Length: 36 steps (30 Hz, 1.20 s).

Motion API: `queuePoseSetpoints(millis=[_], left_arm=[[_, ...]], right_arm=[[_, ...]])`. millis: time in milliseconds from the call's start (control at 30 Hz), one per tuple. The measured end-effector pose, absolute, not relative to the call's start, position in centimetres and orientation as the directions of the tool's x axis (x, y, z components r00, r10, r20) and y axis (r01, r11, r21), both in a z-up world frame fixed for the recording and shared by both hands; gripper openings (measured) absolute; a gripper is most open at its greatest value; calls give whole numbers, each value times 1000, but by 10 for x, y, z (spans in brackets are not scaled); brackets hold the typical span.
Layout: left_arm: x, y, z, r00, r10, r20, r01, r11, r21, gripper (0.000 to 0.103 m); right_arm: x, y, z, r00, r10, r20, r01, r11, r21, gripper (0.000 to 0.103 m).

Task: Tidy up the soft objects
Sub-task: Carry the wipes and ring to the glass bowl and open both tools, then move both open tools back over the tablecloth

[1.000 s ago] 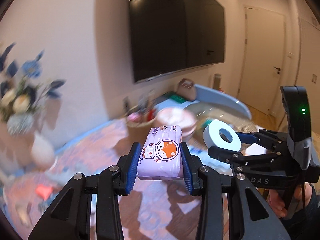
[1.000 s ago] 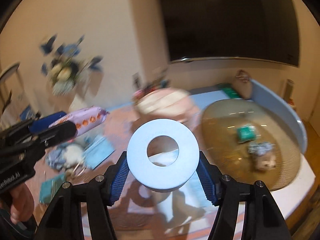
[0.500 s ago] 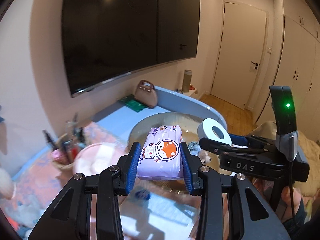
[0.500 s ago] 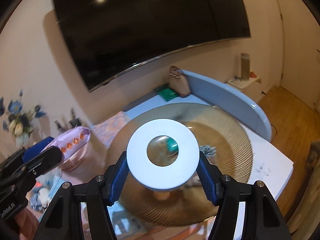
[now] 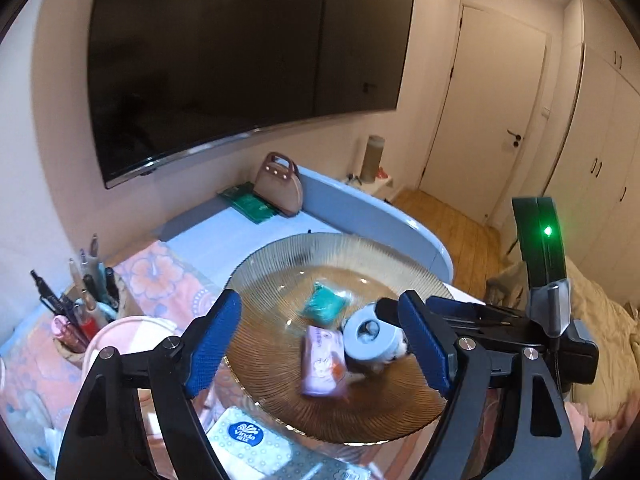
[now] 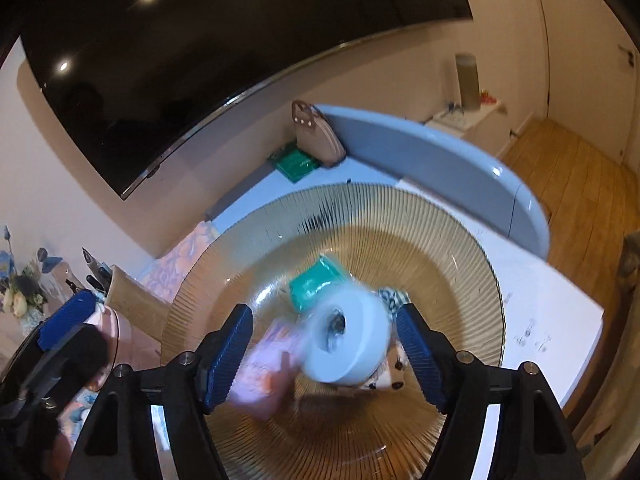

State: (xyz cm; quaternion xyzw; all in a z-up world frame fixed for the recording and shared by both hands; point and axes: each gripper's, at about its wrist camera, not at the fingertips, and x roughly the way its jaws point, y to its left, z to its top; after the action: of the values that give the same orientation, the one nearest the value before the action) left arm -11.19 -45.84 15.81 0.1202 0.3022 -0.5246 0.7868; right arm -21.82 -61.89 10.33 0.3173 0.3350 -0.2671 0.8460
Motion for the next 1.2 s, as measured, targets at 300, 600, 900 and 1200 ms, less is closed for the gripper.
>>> queuePoseSetpoints(millis=[300, 600, 900, 1200], left_arm=[[-118, -402, 187, 311, -777, -548, 883, 450, -137, 79], [-124, -299, 216, 434, -763, -480, 833, 543, -110, 80], [-106, -151, 228, 641, -635, -431, 639, 753, -158, 80], [-59, -12, 156, 715, -438, -546, 337, 899, -279, 80]], right_arm=[[-231, -596, 117, 647, -245, -721, 640, 689, 340, 73], [-227, -515, 159, 739, -218, -637, 490, 823, 287, 73], [-191, -391, 183, 805, -85, -587, 234, 955, 181, 74], [-118, -282, 120, 724, 97, -683, 1, 990, 141, 74]])
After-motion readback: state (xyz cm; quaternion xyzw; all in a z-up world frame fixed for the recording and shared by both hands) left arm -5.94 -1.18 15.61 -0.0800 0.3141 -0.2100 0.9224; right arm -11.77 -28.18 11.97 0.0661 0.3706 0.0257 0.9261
